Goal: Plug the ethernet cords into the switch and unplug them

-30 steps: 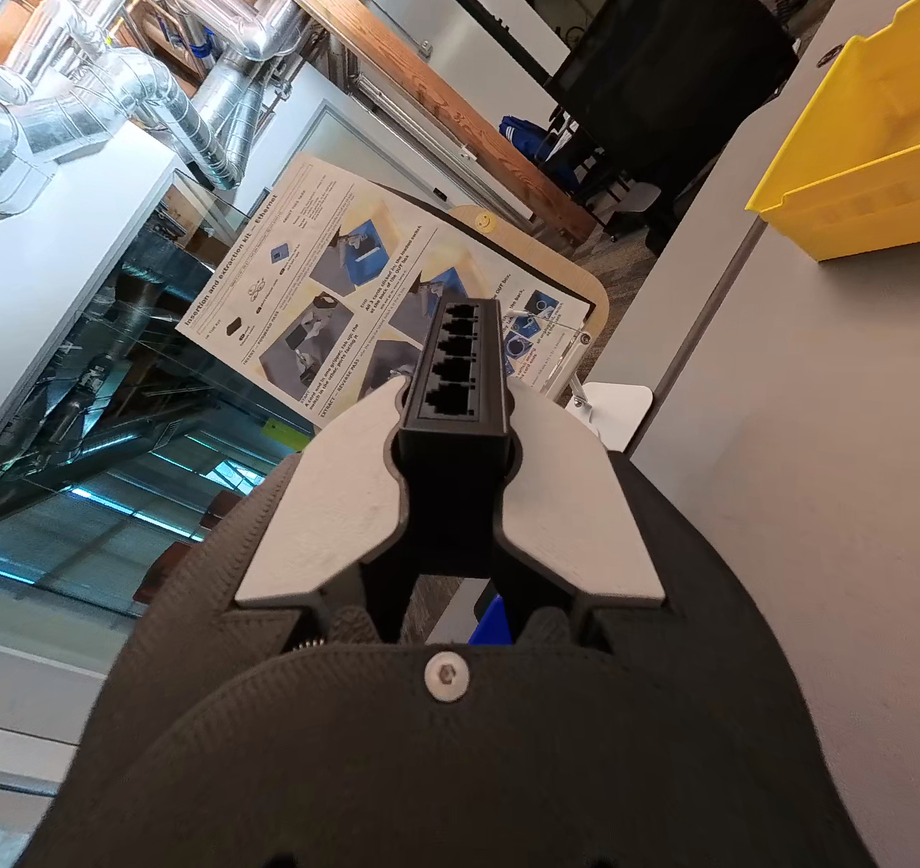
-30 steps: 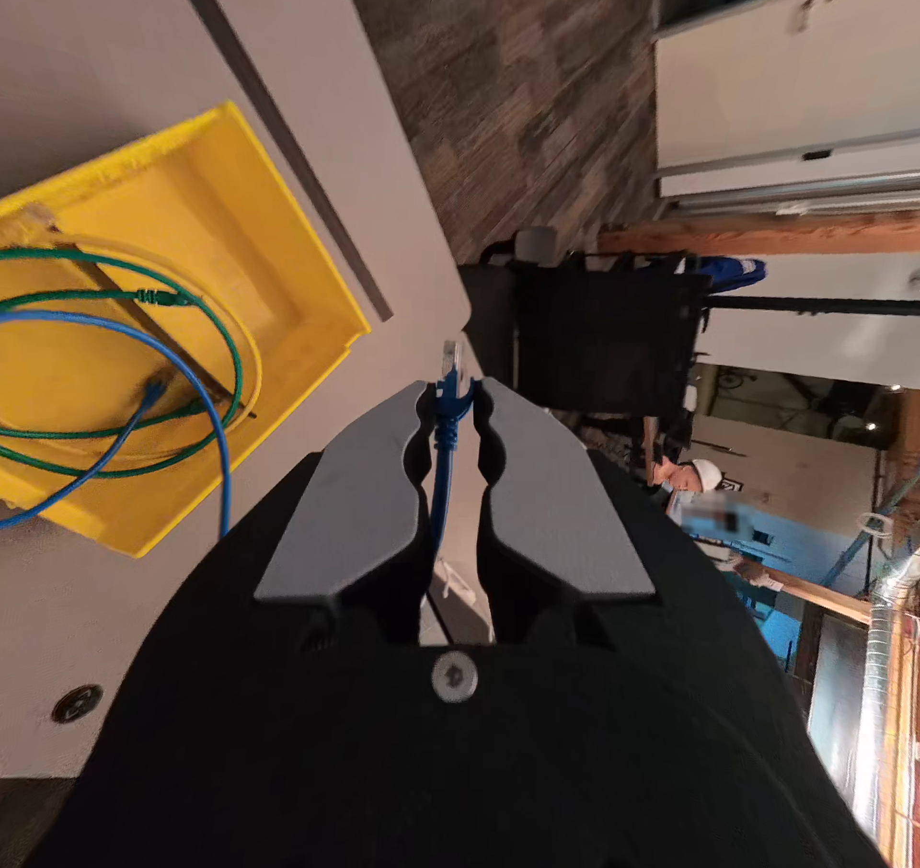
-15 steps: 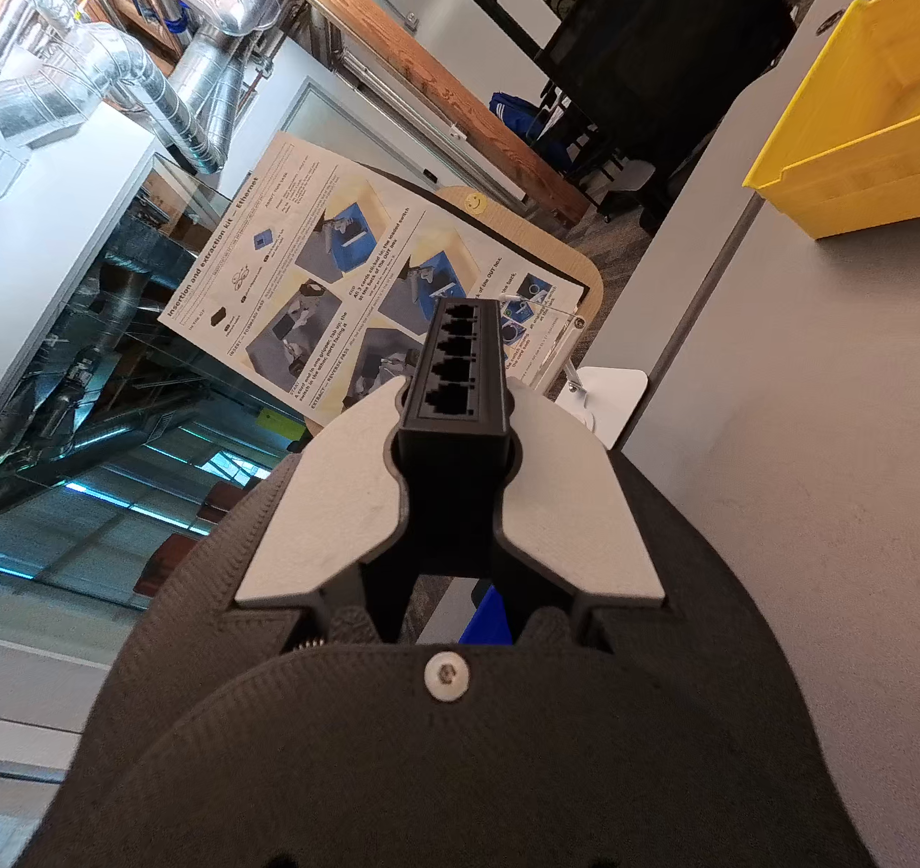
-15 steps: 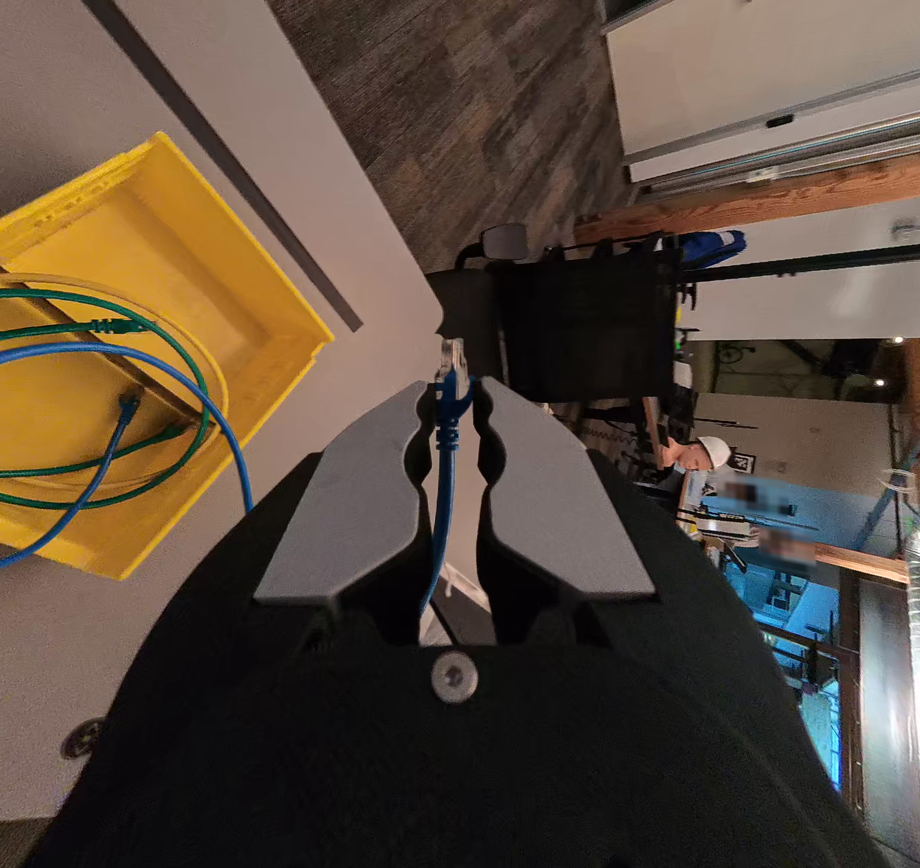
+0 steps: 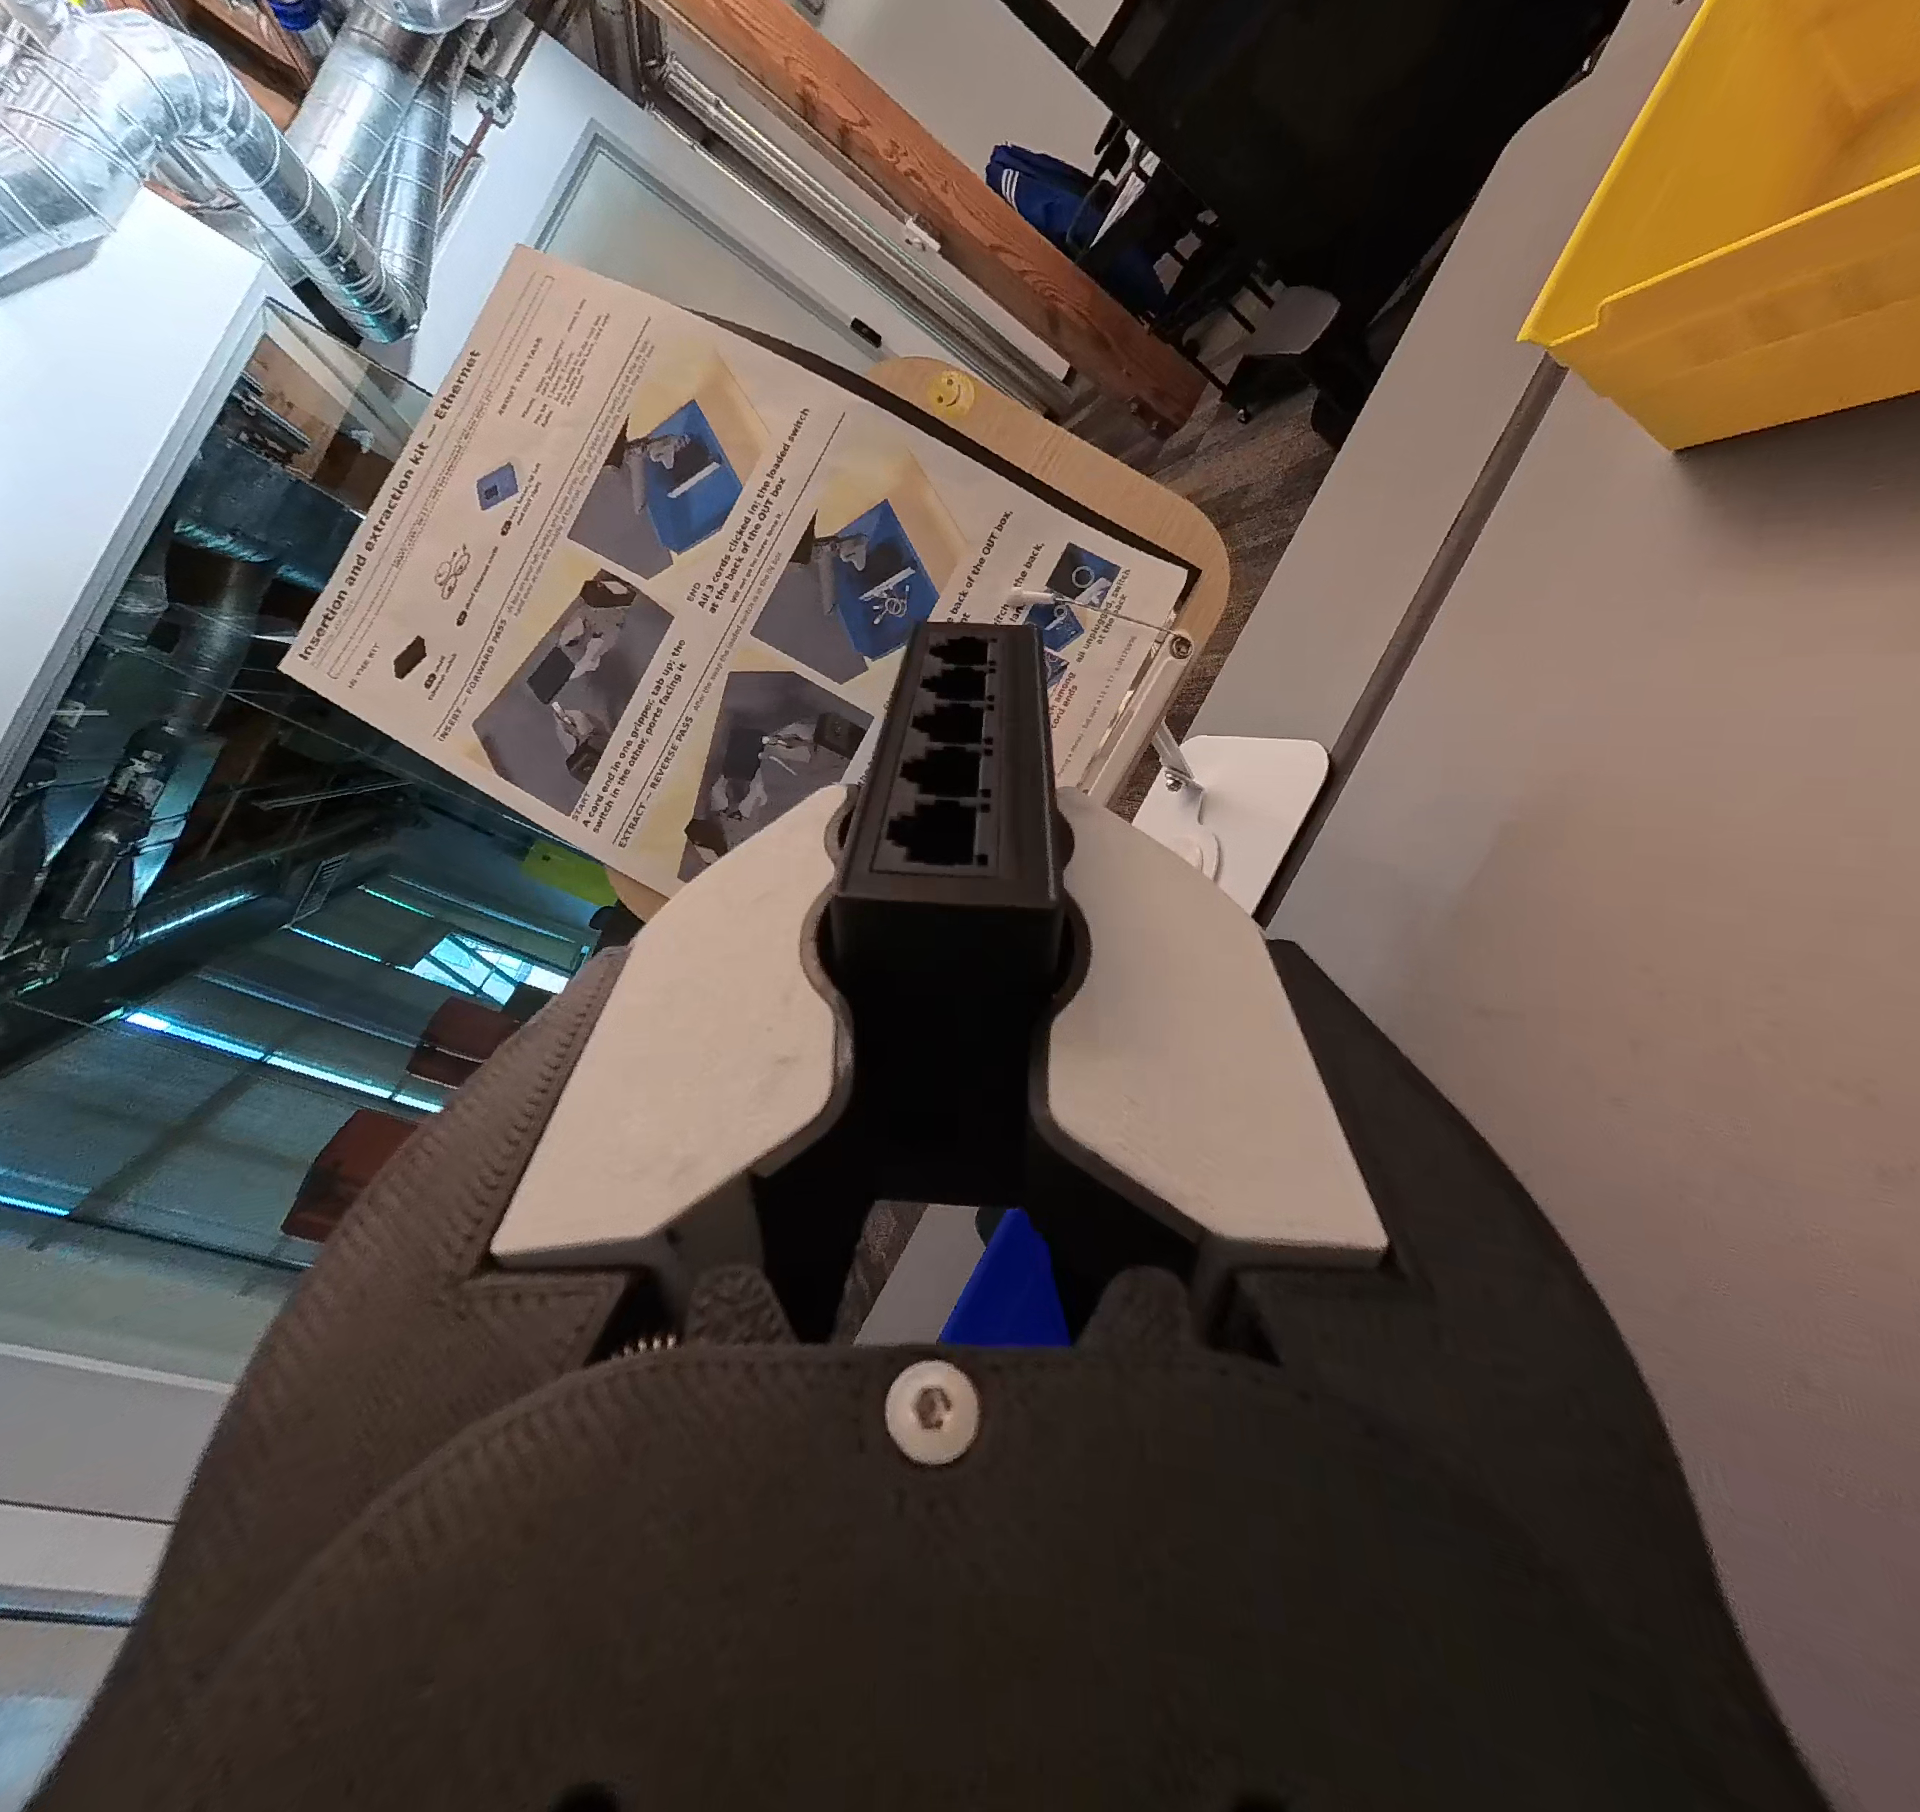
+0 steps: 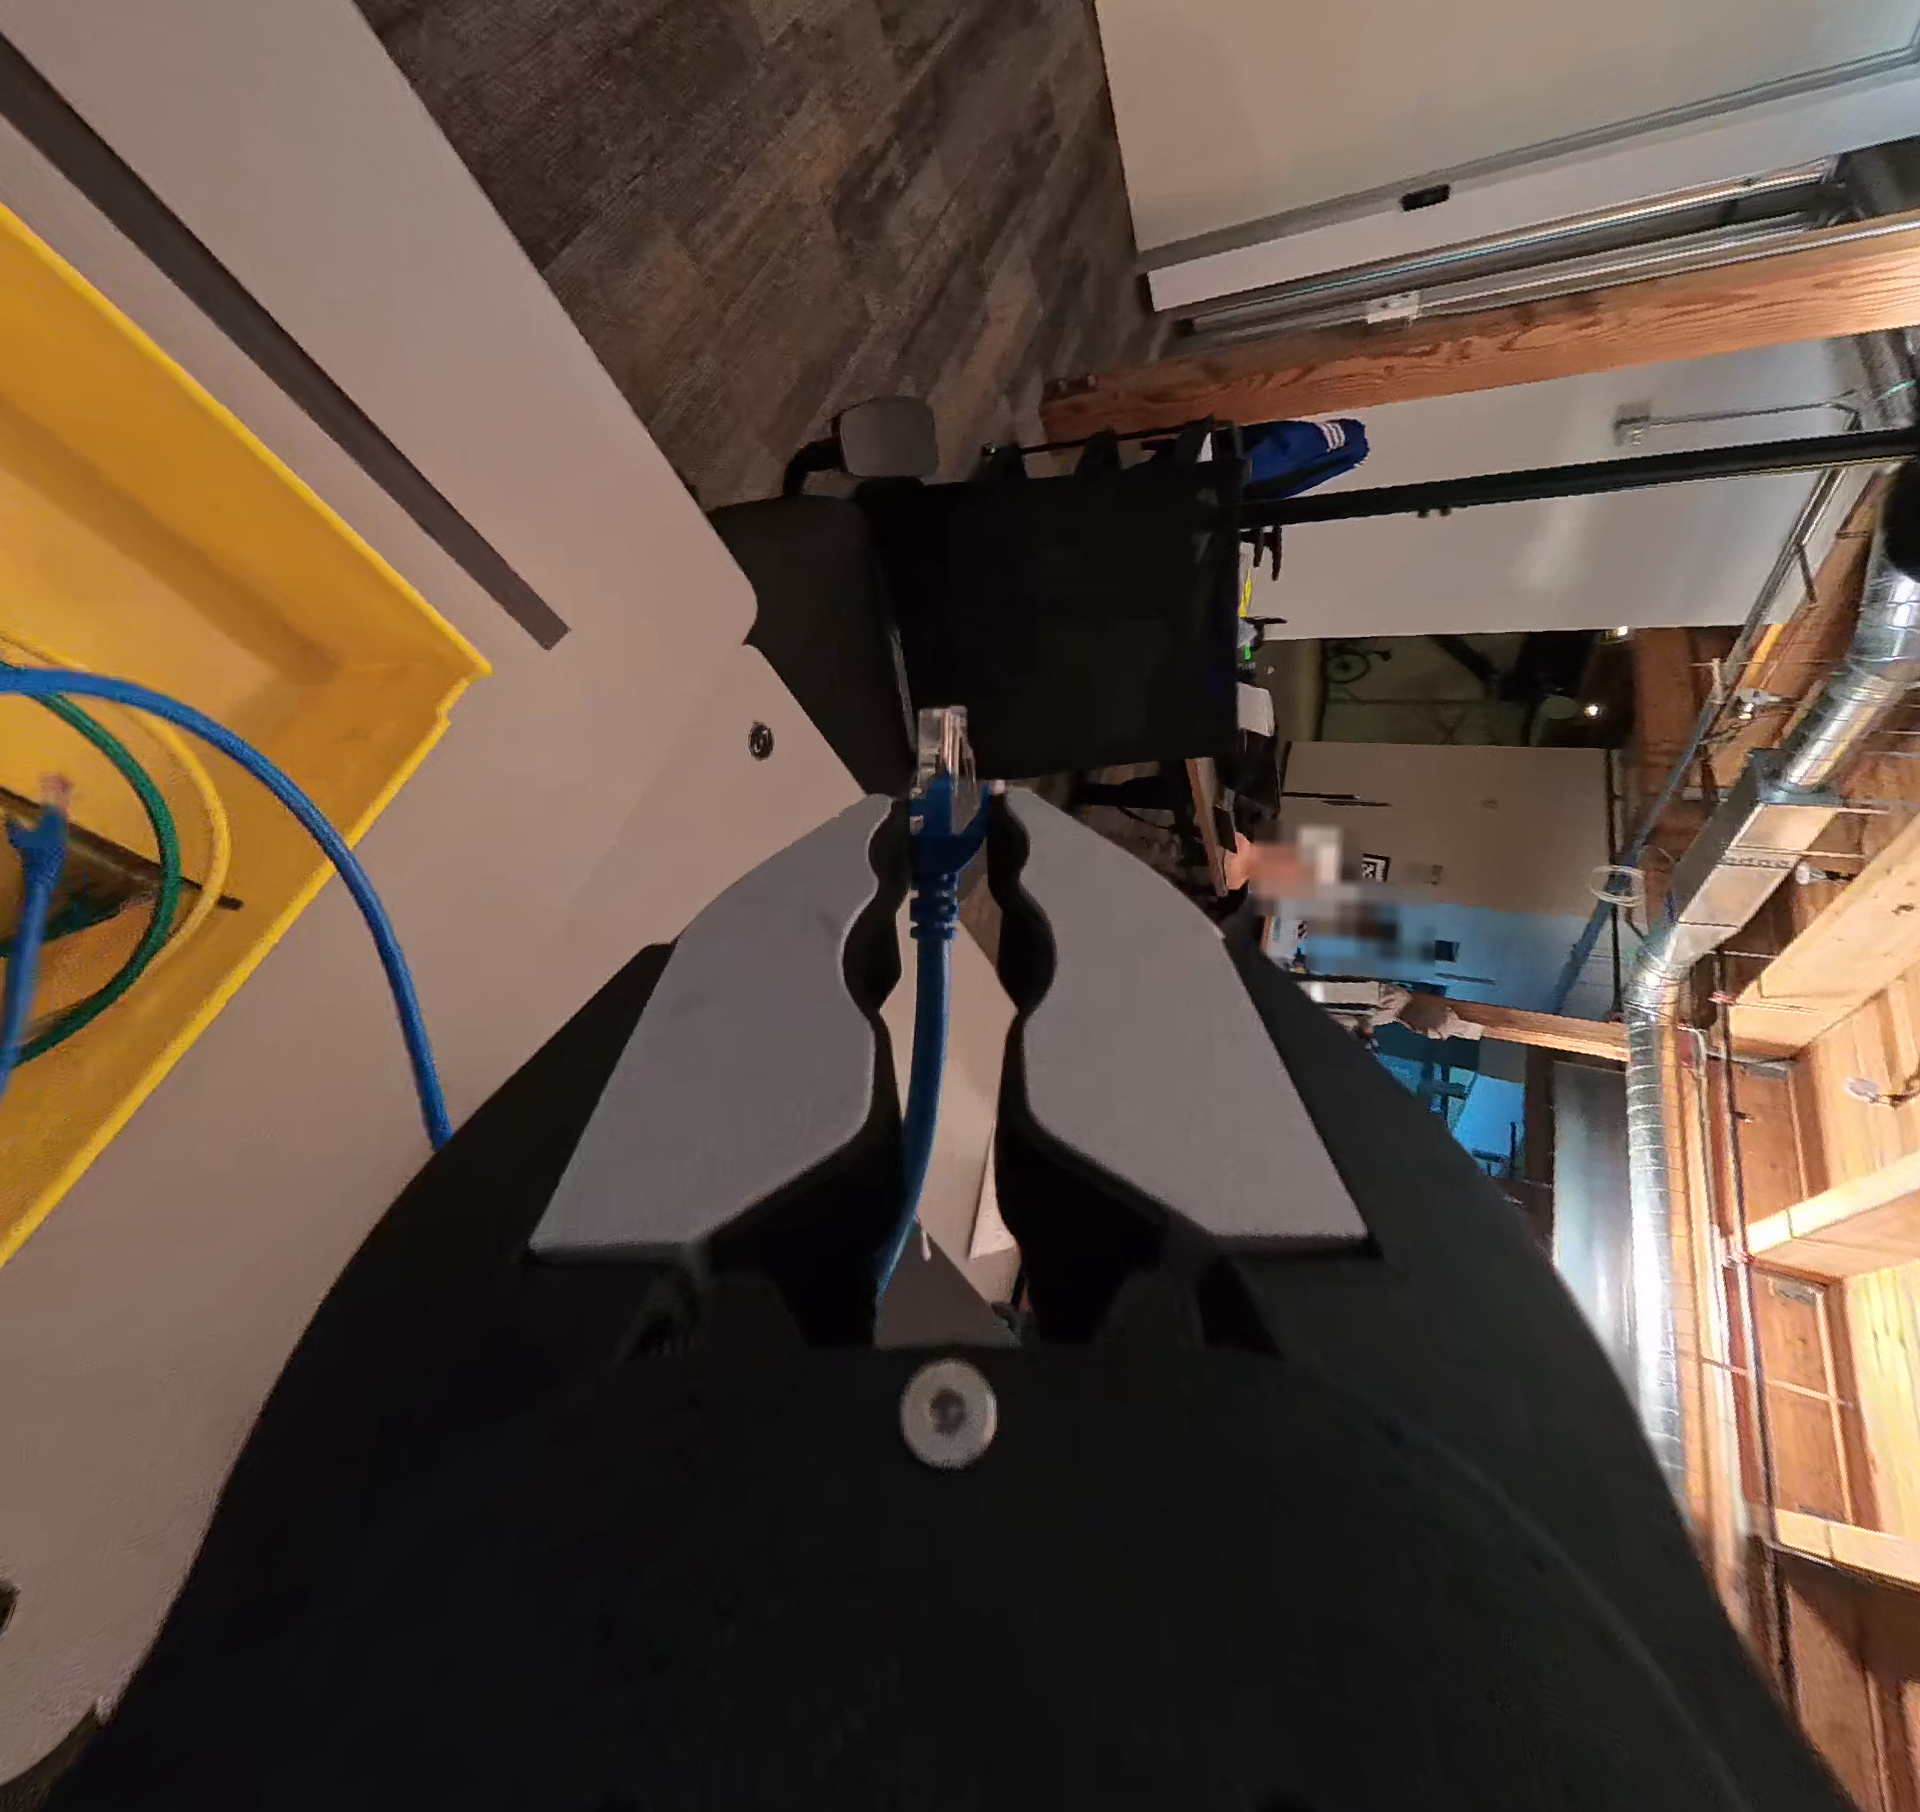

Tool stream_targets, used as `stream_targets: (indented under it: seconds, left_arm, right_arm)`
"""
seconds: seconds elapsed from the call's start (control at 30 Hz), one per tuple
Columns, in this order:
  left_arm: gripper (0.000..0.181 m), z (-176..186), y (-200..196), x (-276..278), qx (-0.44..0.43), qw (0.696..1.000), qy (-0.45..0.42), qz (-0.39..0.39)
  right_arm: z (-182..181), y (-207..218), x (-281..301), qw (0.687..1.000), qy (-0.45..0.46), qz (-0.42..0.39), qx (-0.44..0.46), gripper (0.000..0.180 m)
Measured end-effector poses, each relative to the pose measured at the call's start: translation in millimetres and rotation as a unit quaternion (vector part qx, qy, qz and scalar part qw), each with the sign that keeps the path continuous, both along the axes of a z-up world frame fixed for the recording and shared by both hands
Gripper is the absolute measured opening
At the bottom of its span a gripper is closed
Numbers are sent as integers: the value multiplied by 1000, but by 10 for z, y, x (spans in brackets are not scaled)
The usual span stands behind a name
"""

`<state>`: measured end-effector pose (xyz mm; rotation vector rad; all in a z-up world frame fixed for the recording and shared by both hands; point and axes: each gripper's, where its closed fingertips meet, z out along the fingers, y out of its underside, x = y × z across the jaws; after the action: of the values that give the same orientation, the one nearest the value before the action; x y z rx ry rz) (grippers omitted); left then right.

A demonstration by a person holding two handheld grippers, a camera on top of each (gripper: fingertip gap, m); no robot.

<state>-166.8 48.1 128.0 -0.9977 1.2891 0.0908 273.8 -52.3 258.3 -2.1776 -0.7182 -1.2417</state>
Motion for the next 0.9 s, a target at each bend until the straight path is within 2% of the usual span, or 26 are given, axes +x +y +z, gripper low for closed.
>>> stream_targets:
  seconds: [0.13,0.27,0.37,0.63,0.8,0.9]
  left_arm:
    - [30,-17,16,4,-4,1000,2,0]
    - [30,-52,45,20,-6,1000,8,3]
    - [30,-71,44,36,-6,1000,13,4]
    - [30,-62,-3,47,-5,1000,14,-1]
    - [30,-39,-17,29,-5,1000,11,-2]
    - [30,-14,-32,17,-4,1000,7,-4]
  right_arm:
    - [-391,-6,205,999,-6,-24,-31,16]
    - [-372,-50,225,999,25,-17,-14,16]
    - [-501,-62,114,997,69,9,-27,16]
    - [-1471,17,-189,982,169,22,-78,16]
    - [-2181,-23,-351,972,194,32,-129,15]
    - [-2486,-44,-410,971,207,13,-117,15]
